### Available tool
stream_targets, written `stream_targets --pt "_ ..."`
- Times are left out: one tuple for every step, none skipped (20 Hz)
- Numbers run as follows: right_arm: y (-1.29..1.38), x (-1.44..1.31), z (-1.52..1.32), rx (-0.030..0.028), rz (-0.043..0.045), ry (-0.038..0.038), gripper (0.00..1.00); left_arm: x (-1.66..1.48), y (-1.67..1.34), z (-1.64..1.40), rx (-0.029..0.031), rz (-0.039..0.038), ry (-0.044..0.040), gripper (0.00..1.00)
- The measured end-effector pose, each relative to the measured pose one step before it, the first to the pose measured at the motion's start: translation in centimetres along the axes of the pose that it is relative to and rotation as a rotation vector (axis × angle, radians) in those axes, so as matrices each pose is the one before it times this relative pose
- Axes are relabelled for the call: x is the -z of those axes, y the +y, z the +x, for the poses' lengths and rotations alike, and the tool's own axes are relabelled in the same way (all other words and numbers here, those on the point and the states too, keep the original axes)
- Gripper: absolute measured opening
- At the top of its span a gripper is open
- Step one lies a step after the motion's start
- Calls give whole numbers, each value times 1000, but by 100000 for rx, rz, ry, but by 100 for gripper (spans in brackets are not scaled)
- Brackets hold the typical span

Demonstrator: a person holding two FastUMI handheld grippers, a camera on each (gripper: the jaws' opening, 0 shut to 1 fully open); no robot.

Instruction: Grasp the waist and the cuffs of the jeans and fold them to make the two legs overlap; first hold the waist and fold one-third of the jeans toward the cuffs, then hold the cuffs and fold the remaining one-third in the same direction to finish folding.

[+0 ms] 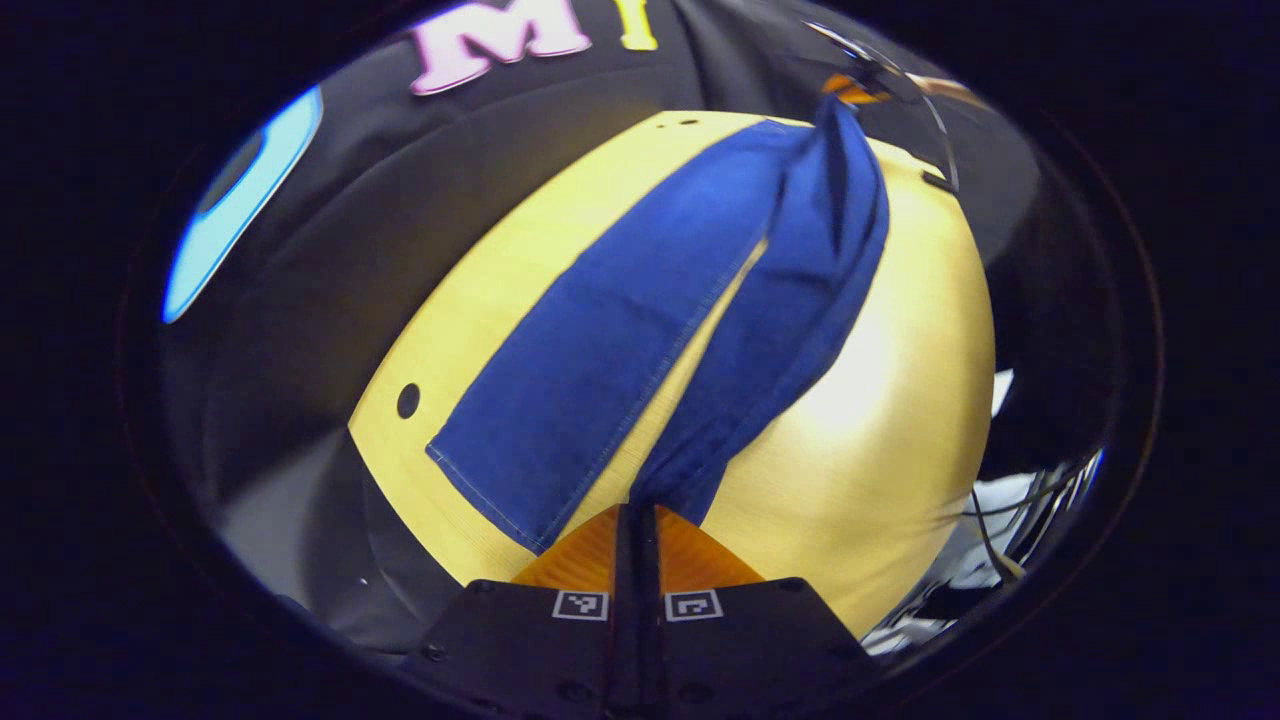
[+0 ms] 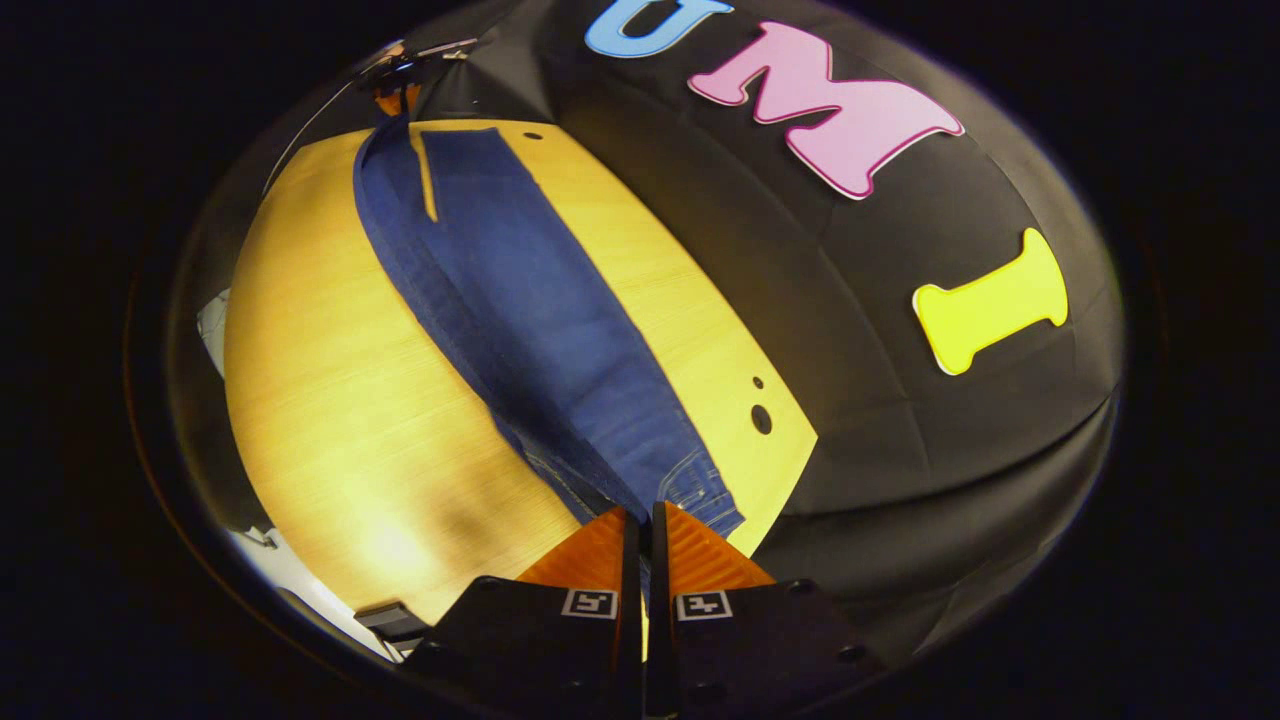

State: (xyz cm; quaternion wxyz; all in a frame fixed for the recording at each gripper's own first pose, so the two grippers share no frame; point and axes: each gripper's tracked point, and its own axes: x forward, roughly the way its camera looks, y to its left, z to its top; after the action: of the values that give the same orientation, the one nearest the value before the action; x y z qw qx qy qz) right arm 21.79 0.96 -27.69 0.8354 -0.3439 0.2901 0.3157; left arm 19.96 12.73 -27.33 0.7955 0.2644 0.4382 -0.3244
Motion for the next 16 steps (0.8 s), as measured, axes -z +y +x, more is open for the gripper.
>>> stream_targets --pt "-1017 -561 1057 1330 2053 -147 2 -827 1061 138 -532 -6288 -1351 6" --pt "-718 -598 1061 908 2787 53 7 -609 1686 320 -1595 -6369 -786 6" --pt "-640 -472 1228 1181 1682 170 7 -729 1515 732 -1982 -6405 99 6" --pt "-521 -302 1334 989 1344 1209 6 -945 1127 962 -1321 -6713 364 6" --pt "-484 -66 1569 977 1285 1773 6 -845 894 961 -689 -6259 272 6" --pt "-476 -85 1571 717 1293 1465 6 -814 689 1053 -855 -5904 518 6" --pt "-435 45 1834 735 1405 2002 6 -621 452 1154 -258 -4793 1231 6" --pt "-215 89 1784 188 1859 2202 7 -358 451 1383 -410 -4199 1549 6" --pt "80 133 1755 -397 1662 1899 6 -300 367 1238 -788 -2857 2353 6" --pt "-9 157 1797 -322 1772 2108 6 -211 344 1204 -1100 -1796 2390 6" --pt "-20 302 1861 -40 2066 2434 6 4 336 1042 -1510 -1476 2484 7" --pt "193 417 1655 -54 1772 2714 6 298 1378 921 -5319 -1274 3258 8" --pt "86 278 1359 129 886 2174 6 250 1498 314 -5790 -1166 2488 11" --pt "180 271 1106 177 -285 1760 6 50 1492 281 -4999 -1484 1017 32" --pt "198 308 847 397 -1216 1307 6 -29 1128 230 -2115 -2778 -706 53" --pt "224 194 843 134 -1267 1108 7 -257 1037 22 -2216 -3356 -2464 48"
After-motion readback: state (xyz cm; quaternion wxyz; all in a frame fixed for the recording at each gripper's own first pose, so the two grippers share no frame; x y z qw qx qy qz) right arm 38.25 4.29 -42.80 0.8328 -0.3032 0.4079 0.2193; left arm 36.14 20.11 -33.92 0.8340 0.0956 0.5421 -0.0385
